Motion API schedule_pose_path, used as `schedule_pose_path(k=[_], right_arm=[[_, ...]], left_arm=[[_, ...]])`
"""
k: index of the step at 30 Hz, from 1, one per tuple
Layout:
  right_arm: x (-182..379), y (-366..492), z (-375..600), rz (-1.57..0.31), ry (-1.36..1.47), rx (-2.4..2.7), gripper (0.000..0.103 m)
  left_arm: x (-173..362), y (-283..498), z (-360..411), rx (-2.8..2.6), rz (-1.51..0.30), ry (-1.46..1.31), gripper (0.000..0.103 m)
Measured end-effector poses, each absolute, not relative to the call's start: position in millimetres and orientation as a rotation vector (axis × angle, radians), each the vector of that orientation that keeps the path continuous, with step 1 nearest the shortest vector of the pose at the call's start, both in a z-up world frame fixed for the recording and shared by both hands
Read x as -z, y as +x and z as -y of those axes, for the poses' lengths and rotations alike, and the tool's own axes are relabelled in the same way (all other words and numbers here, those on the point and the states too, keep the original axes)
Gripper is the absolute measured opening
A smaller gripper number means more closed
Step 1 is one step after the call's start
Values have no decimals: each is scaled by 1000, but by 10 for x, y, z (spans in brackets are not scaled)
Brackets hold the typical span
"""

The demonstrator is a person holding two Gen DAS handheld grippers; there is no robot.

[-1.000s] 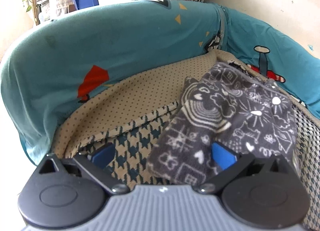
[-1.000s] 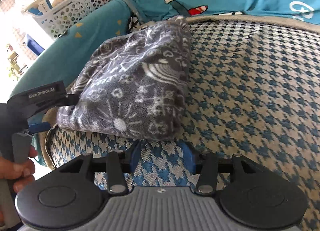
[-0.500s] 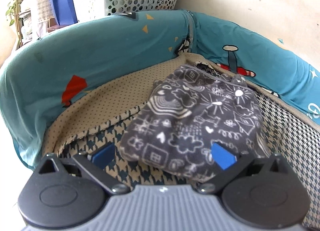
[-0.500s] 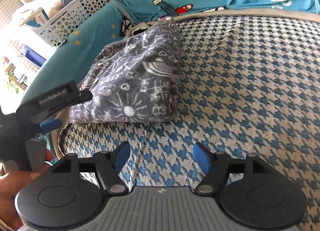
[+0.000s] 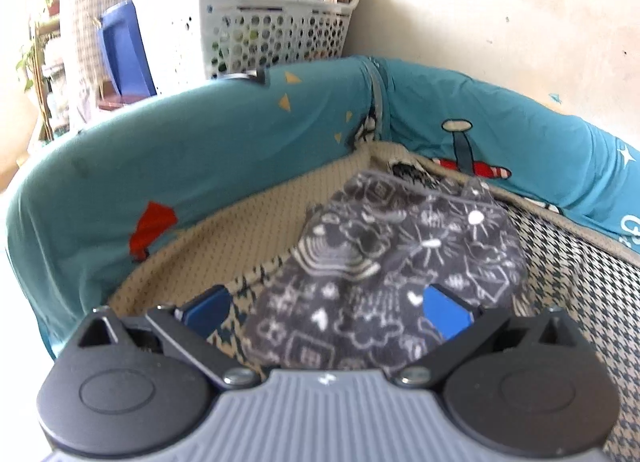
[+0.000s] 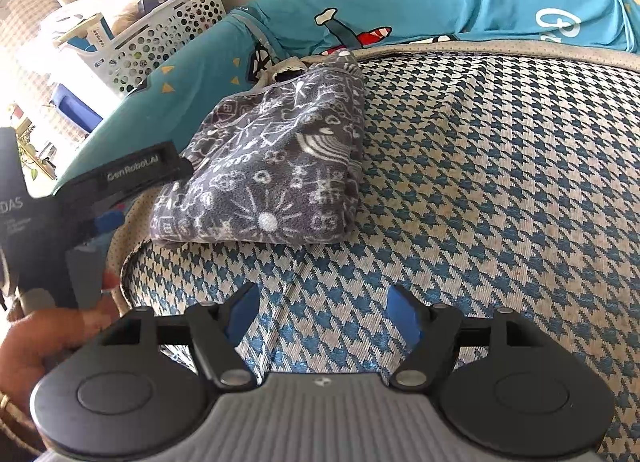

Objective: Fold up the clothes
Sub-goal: 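Release the bundle and pull both tools back from it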

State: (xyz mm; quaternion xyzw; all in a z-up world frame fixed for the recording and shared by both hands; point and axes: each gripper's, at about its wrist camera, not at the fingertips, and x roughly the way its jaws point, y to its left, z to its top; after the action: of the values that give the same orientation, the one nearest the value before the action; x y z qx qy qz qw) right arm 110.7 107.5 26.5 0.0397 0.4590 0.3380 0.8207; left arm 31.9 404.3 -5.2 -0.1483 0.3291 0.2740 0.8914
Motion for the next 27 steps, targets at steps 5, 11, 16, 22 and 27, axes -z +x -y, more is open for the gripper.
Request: schedule_pose_path(k=[5,11,16,22,27], right_arm=[[-254,1104,-1069,-981,78,-718,71],[-232,1113,-1060,-995,86,-712,71],[-211,1102,-1068,-1005,84,-710,71],[-244,1072,-1086,-1000,84,-712,71],[-334,1056,-1070,-973,92,-717,71]], left_arm=[[48,378,-4084,-595,-675,-288,103],[47,442,-4134,-623,-667,-267,103],[68,428,-4186,-618,-677,-264,103],[-16,438,-4248,-647,-642,-234,103],[-249,367,-4447,-689,-568,-185,103]])
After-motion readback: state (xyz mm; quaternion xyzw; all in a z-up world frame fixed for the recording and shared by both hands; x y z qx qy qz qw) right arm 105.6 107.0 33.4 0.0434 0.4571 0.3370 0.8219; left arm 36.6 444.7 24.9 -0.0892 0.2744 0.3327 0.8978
